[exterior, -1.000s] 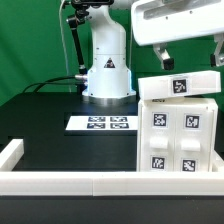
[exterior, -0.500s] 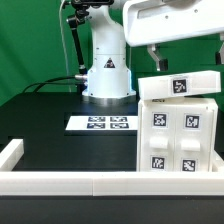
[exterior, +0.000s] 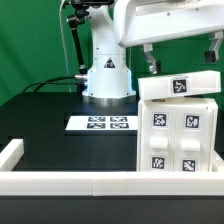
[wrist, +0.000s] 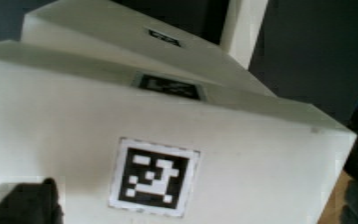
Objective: Assemble cabinet
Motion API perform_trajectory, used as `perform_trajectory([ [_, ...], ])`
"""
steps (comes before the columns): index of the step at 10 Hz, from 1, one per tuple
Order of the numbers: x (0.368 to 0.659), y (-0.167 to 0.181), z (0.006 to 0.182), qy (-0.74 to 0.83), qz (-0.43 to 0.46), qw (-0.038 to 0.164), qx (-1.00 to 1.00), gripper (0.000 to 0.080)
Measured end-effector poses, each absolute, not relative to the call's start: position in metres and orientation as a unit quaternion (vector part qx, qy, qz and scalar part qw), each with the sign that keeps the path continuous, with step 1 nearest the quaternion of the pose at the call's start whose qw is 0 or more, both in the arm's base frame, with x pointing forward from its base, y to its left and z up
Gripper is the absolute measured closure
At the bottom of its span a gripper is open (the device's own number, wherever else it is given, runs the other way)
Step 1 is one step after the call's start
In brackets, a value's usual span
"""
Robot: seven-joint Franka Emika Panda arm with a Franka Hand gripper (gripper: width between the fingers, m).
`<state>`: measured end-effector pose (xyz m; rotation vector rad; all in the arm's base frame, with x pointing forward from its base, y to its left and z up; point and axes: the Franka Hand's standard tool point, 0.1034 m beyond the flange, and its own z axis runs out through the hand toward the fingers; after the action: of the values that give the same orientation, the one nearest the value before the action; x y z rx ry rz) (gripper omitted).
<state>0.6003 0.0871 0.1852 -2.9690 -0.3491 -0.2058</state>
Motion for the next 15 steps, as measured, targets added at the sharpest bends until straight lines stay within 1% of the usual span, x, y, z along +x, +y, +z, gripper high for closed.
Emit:
perform_trajectory([
  [3,0.6,0.083,0.184,-0.222,-0.074,0.06,-0.971,0.0002],
  [5,0.6,0.078,0.182,-0.39,-0.083,0.038,-0.916,0.0002],
  [6,0.599,0.081,0.181,-0.454,-0.079,0.026,-0.887,0.0002],
  [8,0.598,0.084,0.178,-0.539,-0.075,0.013,-0.839,0.0002],
  [11,0.596,0.08,0.168,-0.617,-0.059,-0.004,-0.784,0.0002],
  [14,0.596,0.083,0.154,-0.633,-0.044,-0.012,-0.773,0.0002],
  [15,0.597,0.083,0.154,-0.631,-0.046,-0.014,-0.774,0.0129],
])
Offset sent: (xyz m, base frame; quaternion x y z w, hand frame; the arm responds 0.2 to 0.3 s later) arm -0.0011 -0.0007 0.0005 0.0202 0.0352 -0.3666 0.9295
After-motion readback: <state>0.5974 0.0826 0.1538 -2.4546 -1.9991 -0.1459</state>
